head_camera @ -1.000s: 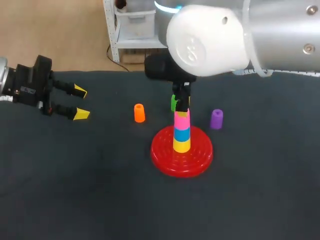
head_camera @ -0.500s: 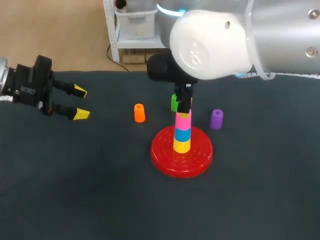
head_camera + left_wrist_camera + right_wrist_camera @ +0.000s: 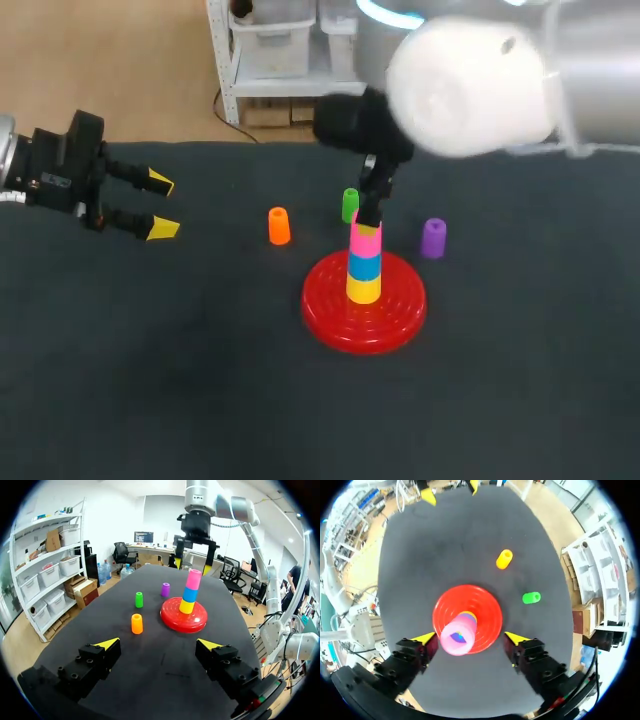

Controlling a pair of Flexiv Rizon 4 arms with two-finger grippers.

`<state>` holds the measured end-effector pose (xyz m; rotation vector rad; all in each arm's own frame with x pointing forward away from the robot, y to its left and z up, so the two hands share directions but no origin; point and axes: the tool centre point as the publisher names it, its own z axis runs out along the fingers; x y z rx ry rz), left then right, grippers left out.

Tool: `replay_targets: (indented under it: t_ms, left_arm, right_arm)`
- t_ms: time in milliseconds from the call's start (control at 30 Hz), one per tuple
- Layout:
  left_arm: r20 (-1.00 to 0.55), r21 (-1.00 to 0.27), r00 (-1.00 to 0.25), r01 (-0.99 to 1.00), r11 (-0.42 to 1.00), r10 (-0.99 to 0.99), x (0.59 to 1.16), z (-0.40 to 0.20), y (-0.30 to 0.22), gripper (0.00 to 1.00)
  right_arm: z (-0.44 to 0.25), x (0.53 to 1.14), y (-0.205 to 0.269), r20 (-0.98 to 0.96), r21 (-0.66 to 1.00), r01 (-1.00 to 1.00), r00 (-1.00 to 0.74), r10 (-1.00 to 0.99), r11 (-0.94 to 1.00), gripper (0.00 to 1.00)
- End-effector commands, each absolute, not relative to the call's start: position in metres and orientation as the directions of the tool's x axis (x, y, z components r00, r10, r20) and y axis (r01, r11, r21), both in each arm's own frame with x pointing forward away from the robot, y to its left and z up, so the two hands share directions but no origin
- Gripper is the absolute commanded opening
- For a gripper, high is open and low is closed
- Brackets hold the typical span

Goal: Pick up and stack the cylinders on the red base in this order: pink,purple,orange,green

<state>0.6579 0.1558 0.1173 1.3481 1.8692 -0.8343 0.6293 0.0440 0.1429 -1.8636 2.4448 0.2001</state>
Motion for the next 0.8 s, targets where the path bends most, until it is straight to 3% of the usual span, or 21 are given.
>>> replay_targets:
  t_ms: [33,400,800]
  left_arm:
    - [-0.82,-0.107,-0.233,0.96,0.26,0.524,0.657,0.116,0.156,1.0]
    - [-0.82,-0.107,-0.233,0.96,0.26,0.524,0.657,0.116,0.156,1.0]
    - [-0.82,-0.107,-0.233,0.96,0.26,0.524,0.657,0.116,0.156,1.0]
  right_arm:
    - [0.174,0.632,0.022,-0.277,0.09,-0.962,-0.274,-0.921,0.259,1.0]
    - [0.205,0.678,0.007,-0.475,0.2,-0.907,-0.421,-0.773,0.371,1.0]
    - [0.171,0.746,0.04,-0.419,0.181,-0.773,-0.62,-0.663,0.609,1.0]
